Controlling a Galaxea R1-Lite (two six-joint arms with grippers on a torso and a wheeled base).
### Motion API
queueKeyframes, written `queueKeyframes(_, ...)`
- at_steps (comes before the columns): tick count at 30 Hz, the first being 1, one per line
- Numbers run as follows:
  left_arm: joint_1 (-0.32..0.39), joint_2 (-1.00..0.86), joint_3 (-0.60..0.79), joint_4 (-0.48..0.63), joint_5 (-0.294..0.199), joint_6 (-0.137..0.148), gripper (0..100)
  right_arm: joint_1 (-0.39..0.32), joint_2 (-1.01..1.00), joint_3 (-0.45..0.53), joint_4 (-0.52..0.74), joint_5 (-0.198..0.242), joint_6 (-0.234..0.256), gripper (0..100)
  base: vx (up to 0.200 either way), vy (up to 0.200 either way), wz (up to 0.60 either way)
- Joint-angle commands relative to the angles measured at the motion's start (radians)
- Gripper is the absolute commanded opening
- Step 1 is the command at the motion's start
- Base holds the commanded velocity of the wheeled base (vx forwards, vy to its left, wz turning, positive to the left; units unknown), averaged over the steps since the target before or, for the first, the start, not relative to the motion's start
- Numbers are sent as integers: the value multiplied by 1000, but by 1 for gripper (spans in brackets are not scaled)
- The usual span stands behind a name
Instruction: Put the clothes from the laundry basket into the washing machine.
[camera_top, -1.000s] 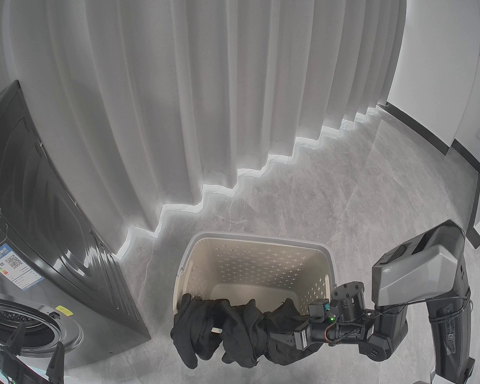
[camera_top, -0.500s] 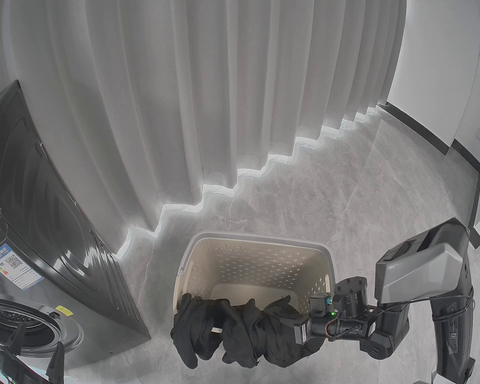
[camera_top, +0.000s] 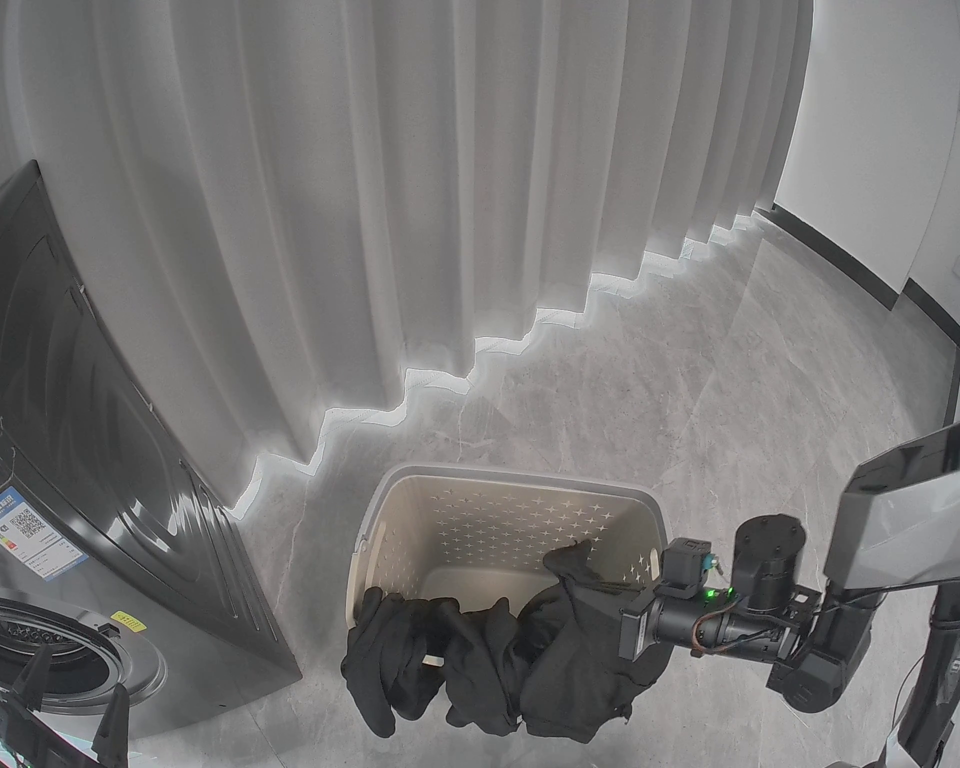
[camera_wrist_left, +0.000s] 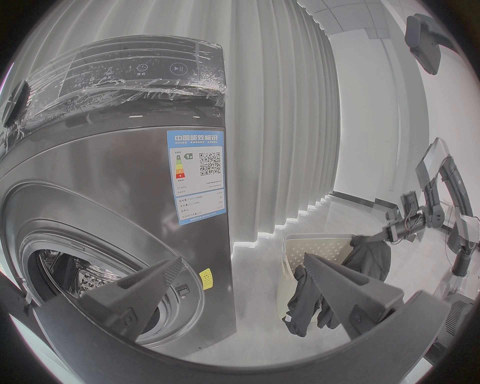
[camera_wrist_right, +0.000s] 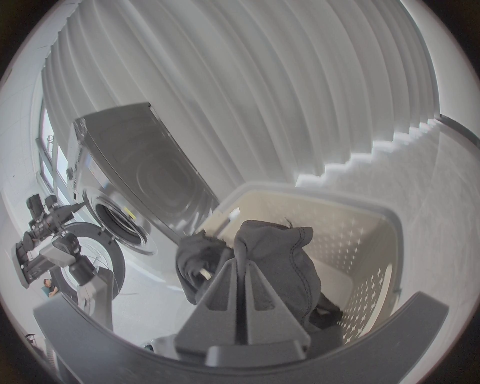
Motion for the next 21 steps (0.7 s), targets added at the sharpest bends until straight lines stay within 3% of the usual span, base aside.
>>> queueKeyframes(1,0,-18,18,1,2,2,100,15,-251,23,0,4,8,0,0,0,0)
queueKeyframes(18,0,-18,18,0,5,-9,100,10,-360,23,0,38,19,0,0,0,0)
queueKeyframes(21,0,-18,18,0,5,-15,100,6,-369,19,0,73,13,0,-200,0,0)
